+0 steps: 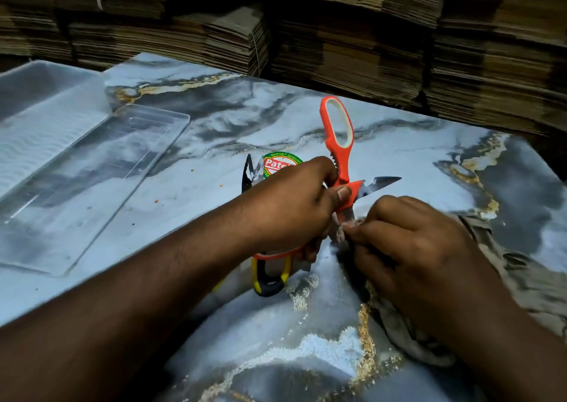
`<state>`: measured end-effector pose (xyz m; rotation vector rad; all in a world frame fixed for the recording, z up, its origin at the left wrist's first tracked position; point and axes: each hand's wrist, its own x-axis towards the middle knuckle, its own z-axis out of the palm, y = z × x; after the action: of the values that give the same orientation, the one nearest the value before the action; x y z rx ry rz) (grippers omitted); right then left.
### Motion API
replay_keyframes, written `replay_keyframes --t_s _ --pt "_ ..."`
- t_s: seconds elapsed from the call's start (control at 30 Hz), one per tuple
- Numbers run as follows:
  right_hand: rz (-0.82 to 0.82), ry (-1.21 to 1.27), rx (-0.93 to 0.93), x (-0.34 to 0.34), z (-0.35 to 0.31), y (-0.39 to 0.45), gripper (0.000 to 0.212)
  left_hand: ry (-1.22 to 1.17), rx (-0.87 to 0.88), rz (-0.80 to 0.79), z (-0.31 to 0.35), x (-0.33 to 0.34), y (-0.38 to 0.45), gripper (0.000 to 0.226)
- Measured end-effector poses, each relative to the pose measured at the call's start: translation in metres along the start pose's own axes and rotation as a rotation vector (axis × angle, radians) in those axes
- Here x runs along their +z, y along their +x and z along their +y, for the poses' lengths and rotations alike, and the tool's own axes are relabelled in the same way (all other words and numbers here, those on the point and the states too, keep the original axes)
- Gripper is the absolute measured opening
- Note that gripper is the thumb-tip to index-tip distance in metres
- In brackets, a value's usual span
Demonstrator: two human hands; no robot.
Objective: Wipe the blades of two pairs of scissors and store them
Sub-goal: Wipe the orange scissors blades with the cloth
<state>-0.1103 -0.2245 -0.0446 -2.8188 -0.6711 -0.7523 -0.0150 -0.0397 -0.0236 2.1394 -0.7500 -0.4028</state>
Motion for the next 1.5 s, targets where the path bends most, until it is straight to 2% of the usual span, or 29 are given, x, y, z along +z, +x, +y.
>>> replay_keyframes --t_s 0.1,0.23,0.3,0.47,0.6,0.8,0.87,1.03,1.23,1.4,1.5 --pt "0.07 -0.043 0.062 0.004 -0.007 0.01 0.005 0.029 -0.001 -0.002 0.0 -0.002 0.0 0.02" --pt "-0.062 -0.095 0.008 0.0 -0.014 0.002 0.003 -0.119 -0.057 -0.05 -0.004 -0.008 -0.001 0.02" --pt "-0.096 -0.114 0.022 -0.009 -0.008 -0.005 0.013 -0.126 -0.076 -0.059 -0.002 -0.009 -0.002 0.021" --pt "0.079 0.041 0.163 -0.025 0.008 -0.006 0.018 -0.18 -0.135 -0.112 -0.001 -0.017 -0.002 0.023" --pt "0.063 0.084 0.12 -0.006 -0.007 0.0 0.016 -0.153 -0.115 -0.096 0.0 -0.016 -0.002 0.023" --pt "-0.013 0.063 0.053 0.004 -0.002 0.004 0.001 -0.143 -0.101 -0.059 -0.003 -0.013 0.0 0.022" --pt "-0.037 0.088 0.039 0.001 0.001 -0.003 0.005 -0.145 -0.101 -0.06 -0.003 -0.015 0.001 0.022" --pt "0.08 0.046 0.071 0.005 0.009 0.007 0.012 -0.145 -0.065 -0.061 -0.003 -0.016 0.001 0.019" --pt "-0.103 0.028 -0.013 -0.007 0.015 -0.009 0.014 -0.154 -0.09 -0.073 -0.006 -0.018 0.001 0.022" --pt "0.113 0.189 0.208 -0.032 0.021 -0.009 0.016 -0.139 -0.072 -0.078 -0.006 -0.021 0.0 0.02" --pt "0.113 0.195 0.184 -0.021 0.011 -0.007 0.014 -0.163 -0.074 -0.079 -0.004 -0.018 -0.001 0.021"
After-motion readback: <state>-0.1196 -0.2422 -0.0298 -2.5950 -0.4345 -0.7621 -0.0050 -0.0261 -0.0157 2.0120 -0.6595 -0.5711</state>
